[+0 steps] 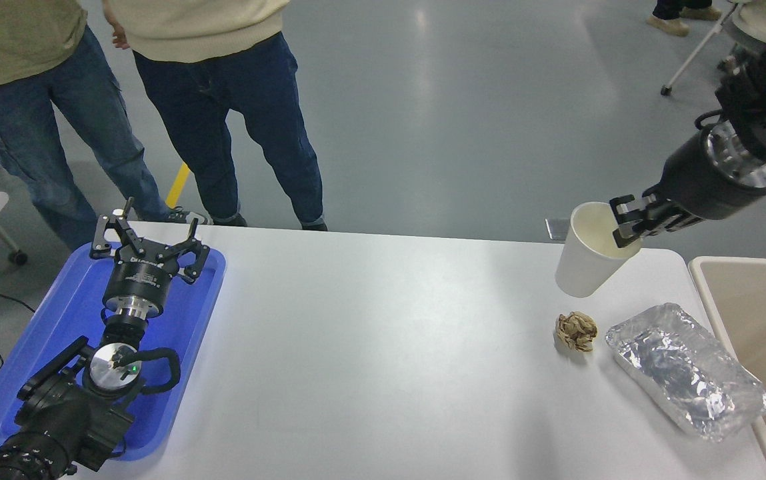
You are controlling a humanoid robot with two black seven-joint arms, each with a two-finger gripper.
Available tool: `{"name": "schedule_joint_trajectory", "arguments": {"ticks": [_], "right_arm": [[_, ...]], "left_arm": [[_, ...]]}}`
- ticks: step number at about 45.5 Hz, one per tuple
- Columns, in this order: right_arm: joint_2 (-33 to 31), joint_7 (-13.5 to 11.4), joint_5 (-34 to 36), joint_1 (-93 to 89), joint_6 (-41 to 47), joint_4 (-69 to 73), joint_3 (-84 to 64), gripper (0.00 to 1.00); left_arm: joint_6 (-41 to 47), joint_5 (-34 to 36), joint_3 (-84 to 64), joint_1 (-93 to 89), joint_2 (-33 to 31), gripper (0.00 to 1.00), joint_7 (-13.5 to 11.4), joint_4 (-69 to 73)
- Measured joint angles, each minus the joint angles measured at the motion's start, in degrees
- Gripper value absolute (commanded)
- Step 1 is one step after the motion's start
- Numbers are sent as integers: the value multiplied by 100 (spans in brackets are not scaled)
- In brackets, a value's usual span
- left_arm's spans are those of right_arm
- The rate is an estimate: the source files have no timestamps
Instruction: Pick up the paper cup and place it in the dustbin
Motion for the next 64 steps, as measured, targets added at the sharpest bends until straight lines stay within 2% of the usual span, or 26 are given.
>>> {"name": "schedule_joint_trajectory", "arguments": {"ticks": [15,25,36,45,56,64], "right_arm": [[68,-17,50,396,140,118,-263,0],[-152,-41,-316,352,166,-77,-584,0],[-922,-8,-1206,-140,180,-947,-858,0],[-1872,9,-2173,-755,148,-1678,-810,0],[-2860,24,-2929,-2065,-90,-2742,110,0],[-3197,28,-3146,-3394,-576,-3385,921,0]], "left_arm": [[0,1,-1,0,0,100,4,0],[0,1,-3,1,1,100,3,0],[0,-6,-5,0,-7,100,-8,-2],[0,-6,-5,2,-7,100,-13,2],[0,-7,-4,1,-9,100,-16,2],[2,-7,-4,1,-8,100,-16,5]]}}
